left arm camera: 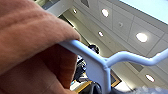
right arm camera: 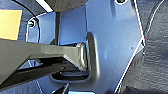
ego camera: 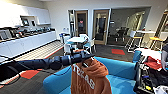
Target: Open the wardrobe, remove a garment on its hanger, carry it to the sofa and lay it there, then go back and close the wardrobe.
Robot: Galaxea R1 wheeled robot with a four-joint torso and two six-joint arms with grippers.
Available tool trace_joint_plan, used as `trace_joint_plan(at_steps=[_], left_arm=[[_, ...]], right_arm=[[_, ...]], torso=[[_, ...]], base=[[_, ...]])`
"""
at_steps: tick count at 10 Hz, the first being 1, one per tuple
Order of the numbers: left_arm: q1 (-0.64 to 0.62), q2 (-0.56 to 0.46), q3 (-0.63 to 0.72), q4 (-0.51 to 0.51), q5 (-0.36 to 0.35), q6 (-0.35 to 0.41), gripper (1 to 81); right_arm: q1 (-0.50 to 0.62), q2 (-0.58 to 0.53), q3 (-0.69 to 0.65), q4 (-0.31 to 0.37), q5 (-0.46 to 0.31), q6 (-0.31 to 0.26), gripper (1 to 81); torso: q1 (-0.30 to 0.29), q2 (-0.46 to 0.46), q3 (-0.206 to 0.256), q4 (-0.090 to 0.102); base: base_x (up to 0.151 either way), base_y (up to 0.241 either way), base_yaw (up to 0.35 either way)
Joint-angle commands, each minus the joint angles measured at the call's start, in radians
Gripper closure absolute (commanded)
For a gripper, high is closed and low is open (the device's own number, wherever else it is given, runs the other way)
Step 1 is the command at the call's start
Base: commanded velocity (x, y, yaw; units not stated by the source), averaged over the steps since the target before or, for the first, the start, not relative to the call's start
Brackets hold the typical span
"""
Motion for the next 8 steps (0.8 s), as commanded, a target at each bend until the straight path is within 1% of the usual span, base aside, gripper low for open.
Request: trace_joint_plan(at_steps=[1, 2, 3, 4, 5, 6, 7, 8], left_arm=[[-0.186, -0.004, 0.018, 0.042, -0.087, 0.024, 81.1], [-0.186, -0.004, 0.02, 0.042, -0.087, 0.024, 81.1], [-0.186, -0.004, 0.02, 0.042, -0.087, 0.024, 81.1], [-0.186, -0.004, 0.021, 0.042, -0.087, 0.024, 81.1], [-0.186, -0.005, 0.021, 0.042, -0.087, 0.024, 81.1], [-0.186, -0.005, 0.023, 0.041, -0.087, 0.024, 81.1], [-0.186, -0.005, 0.023, 0.041, -0.088, 0.024, 81.1], [-0.186, -0.005, 0.024, 0.041, -0.088, 0.024, 81.1]], right_arm=[[0.022, -0.002, 0.003, 0.002, -0.062, -0.004, 1.0], [0.022, -0.002, 0.003, 0.002, -0.062, -0.004, 1.0], [0.022, -0.002, 0.003, 0.002, -0.062, -0.004, 1.0], [0.021, -0.002, 0.003, 0.002, -0.062, -0.004, 1.0], [0.021, -0.002, 0.003, 0.0, -0.062, -0.004, 1.0], [0.021, -0.002, 0.003, 0.002, -0.062, -0.004, 1.0], [0.022, -0.002, 0.003, 0.002, -0.062, -0.004, 1.0], [0.022, -0.002, 0.003, 0.002, -0.062, -0.004, 1.0]], torso=[[0.0, 0.0, -0.059, 0.0], [0.0, 0.0, -0.192, 0.0], [0.0, 0.0, -0.14, 0.0], [0.0, 0.0, -0.143, 0.0], [0.0, 0.0, -0.182, 0.0], [0.0, 0.0, -0.124, 0.0], [0.001, 0.0, -0.157, 0.0], [0.002, 0.001, -0.17, 0.0]], base=[[0.075, 0.0, 0.0], [0.076, 0.0, 0.0], [0.075, 0.0, 0.0], [0.075, 0.0, 0.0], [0.076, 0.0, 0.0], [0.076, 0.0, 0.0], [0.073, 0.0, 0.0], [0.0, 0.0, 0.0]])
